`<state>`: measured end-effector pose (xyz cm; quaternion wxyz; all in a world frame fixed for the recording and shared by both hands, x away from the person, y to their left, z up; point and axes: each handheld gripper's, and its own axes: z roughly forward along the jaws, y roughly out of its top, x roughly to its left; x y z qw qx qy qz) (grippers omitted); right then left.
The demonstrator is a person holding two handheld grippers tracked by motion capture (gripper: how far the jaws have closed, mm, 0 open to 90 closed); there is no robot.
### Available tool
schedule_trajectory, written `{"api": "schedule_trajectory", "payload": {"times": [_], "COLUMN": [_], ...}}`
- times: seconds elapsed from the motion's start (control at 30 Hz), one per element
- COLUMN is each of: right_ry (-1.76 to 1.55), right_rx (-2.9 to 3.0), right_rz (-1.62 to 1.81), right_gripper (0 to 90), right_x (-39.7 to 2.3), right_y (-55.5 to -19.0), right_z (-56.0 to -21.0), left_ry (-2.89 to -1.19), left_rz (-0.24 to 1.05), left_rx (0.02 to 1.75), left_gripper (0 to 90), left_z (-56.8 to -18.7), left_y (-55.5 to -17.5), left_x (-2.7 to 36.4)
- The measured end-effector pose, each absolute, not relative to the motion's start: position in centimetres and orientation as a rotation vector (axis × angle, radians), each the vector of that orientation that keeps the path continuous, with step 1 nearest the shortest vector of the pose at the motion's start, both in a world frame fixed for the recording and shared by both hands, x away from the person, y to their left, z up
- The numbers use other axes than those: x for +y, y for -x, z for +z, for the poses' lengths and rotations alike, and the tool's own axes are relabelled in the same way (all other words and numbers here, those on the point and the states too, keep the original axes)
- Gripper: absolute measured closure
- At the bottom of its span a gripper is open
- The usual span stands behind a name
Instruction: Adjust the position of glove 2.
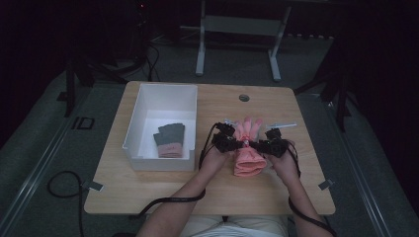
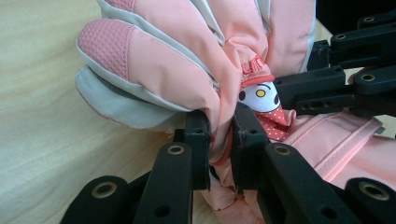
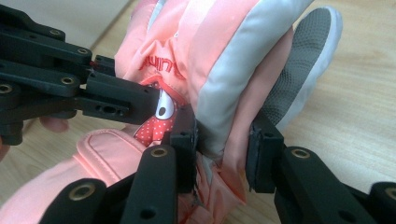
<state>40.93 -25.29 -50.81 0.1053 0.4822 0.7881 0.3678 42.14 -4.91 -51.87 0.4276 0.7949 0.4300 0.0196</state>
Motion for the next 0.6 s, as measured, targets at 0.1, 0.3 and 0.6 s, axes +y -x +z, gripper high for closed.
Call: {"api": "schedule_trajectory", "payload": {"times": [0.1, 0.3, 0.6], "right_ry": [-1.409, -1.376, -1.342], "right_rx": [2.295, 2.259, 2.22], "right_rz": [1.123, 1.15, 1.205], "right_gripper": [68.5, 68.5, 68.5], "right_x": [-25.3, -25.1, -24.3], "right_y": [-40.5, -40.0, -39.3], "right_z": [-49.4, -47.2, -44.2], "left_ry": [-1.983, -1.974, -1.981], "left_rz": [0.074, 0.098, 0.15], "left_rx": [1.05, 1.027, 0.992], "left_gripper": [79.0, 79.0, 79.0], "left_z": [-50.2, -47.8, -44.3], "left_y": [-41.9, -41.6, -41.1], "left_x": [-4.7, -4.3, -3.3]}}
